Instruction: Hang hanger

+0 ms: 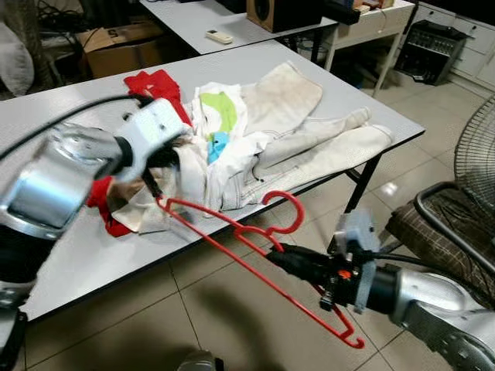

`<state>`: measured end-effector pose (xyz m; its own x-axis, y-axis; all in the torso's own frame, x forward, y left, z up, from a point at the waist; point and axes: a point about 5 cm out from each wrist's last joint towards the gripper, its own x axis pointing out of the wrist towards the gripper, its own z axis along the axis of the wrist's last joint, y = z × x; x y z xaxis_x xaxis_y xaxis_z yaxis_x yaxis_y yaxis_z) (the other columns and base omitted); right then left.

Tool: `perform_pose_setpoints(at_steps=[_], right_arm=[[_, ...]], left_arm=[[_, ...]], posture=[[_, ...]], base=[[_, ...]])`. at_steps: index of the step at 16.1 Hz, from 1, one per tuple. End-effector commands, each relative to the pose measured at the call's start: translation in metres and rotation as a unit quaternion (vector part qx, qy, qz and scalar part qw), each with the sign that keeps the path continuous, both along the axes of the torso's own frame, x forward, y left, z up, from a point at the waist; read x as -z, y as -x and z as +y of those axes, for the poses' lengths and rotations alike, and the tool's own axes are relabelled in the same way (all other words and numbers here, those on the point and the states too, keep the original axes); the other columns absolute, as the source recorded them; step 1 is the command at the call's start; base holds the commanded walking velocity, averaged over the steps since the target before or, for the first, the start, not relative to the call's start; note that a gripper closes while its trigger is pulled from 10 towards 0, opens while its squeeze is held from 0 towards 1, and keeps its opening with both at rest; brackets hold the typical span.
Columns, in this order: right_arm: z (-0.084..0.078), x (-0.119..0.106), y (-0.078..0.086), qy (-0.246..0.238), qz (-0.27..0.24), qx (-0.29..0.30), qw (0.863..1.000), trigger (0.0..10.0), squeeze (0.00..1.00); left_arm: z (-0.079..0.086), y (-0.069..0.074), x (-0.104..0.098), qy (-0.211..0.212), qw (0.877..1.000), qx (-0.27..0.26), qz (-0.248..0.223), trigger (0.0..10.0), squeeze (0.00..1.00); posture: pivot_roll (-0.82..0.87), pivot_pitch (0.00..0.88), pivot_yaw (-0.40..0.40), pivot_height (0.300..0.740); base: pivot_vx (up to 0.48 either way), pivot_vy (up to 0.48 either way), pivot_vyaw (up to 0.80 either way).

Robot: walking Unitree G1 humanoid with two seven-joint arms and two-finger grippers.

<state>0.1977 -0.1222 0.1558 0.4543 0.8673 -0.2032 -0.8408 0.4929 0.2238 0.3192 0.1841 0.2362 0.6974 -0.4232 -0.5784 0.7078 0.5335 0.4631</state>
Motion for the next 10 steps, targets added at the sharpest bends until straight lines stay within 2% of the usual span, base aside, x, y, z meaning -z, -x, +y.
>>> perform_pose_setpoints(at_steps=[1,3,5,7,9,10], right_arm=[[-0.002,0.002,-0.01,0.02,-0.009,0.03,0.999,10.0,0.0],[-0.013,0.005,-0.023,0.043,-0.015,0.103,0.994,10.0,0.0],[-0.023,-0.004,-0.023,0.027,-0.023,0.136,0.99,10.0,0.0],[-0.025,-0.011,-0.019,0.006,-0.029,0.142,0.989,10.0,0.0],[-0.027,-0.013,-0.016,0.005,-0.035,0.149,0.988,10.0,0.0],[-0.027,-0.014,-0.016,0.004,-0.035,0.149,0.988,10.0,0.0]], left_arm=[[-0.01,0.001,-0.005,-0.007,1.0,0.026,-0.007,0.0,0.0],[-0.009,0.001,-0.004,-0.02,0.999,0.026,-0.008,0.0,0.0],[0.003,-0.001,0.0,-0.056,0.998,0.005,-0.014,0.0,0.0],[0.011,-0.003,0.002,-0.079,0.997,-0.011,-0.019,0.0,0.0],[0.016,-0.006,0.002,-0.116,0.992,-0.023,-0.035,0.0,0.0],[0.017,-0.007,0.003,-0.121,0.992,-0.024,-0.038,0.0,0.0]], posture=[[0.08,0.017,0.034,0.74],[0.08,0.022,0.035,0.74],[0.07,0.024,0.034,0.74],[0.07,0.024,0.036,0.74],[0.07,0.022,0.035,0.74],[0.07,0.022,0.035,0.74]], base=[[0.0,0.0,0.0],[0.0,0.0,0.0],[0.0,0.0,0.0],[0.0,0.0,0.0],[0.0,0.0,0.0],[0.0,0.0,0.0]])
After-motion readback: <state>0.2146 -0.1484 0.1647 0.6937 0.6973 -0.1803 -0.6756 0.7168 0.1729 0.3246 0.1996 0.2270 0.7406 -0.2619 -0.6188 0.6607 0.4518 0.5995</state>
